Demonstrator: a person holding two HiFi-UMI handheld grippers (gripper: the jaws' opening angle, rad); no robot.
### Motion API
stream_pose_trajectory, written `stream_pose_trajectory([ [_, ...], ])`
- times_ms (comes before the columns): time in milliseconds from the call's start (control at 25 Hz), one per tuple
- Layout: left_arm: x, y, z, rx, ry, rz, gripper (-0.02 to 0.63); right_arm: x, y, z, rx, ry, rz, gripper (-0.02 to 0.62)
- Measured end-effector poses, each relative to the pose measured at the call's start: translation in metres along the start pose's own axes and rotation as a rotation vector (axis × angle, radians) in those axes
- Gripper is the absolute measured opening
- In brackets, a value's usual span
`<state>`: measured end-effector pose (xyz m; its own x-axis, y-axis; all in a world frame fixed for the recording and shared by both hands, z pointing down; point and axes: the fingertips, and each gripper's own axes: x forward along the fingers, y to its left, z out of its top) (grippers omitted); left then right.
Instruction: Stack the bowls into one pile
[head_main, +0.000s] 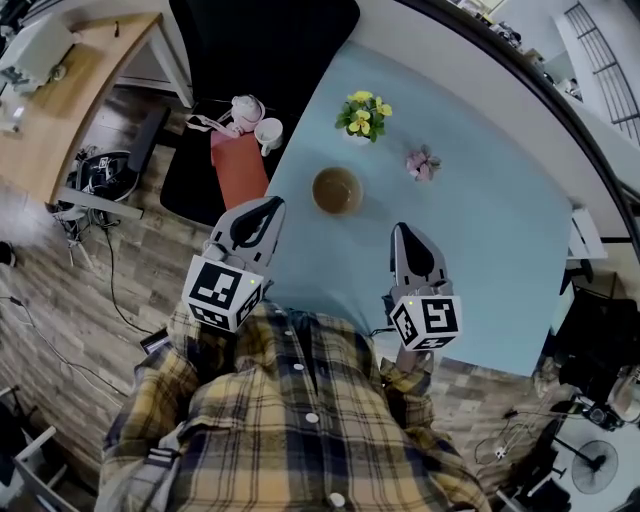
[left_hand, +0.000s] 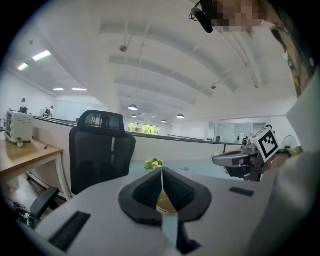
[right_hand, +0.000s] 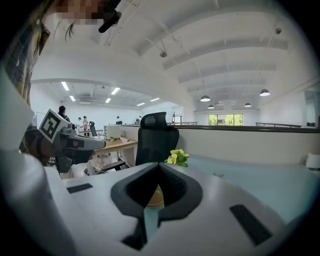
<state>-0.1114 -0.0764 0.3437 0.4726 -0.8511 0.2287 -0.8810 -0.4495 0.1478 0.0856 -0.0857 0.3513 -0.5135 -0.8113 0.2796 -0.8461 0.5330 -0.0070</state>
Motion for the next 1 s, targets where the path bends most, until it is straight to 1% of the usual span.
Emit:
stream_pose_trajectory([
  [80,0.001,0.000,-0.003,-0.002,0.009,-0.002,-0.008,-0.001,0.001,-0.001,-0.003,-0.006,0.004,0.003],
  [240,0.004,-0.002,-0.012,-0.006,0.038,-0.012,-0.008,-0.005,0.000,-0.005,0.007,-0.013,0.003,0.003],
  [400,0.010,-0.002,-0.016,-0.004,0.058,-0.029,-0.008,-0.007,-0.003,-0.011,0.045,0.006,-0.009,0.003],
  [560,0.016,-0.003,-0.021,0.001,0.076,-0.048,-0.008,-0.005,-0.003,-0.017,0.047,0.027,-0.022,0.003],
  [680,0.017,-0.003,-0.023,0.011,0.082,-0.054,-0.008,-0.004,-0.002,-0.018,0.046,0.030,-0.029,0.003],
  [1000,0.020,0.004,-0.025,-0.001,0.088,-0.058,-0.008,0.000,-0.006,-0.019,0.059,0.041,-0.052,0.003],
])
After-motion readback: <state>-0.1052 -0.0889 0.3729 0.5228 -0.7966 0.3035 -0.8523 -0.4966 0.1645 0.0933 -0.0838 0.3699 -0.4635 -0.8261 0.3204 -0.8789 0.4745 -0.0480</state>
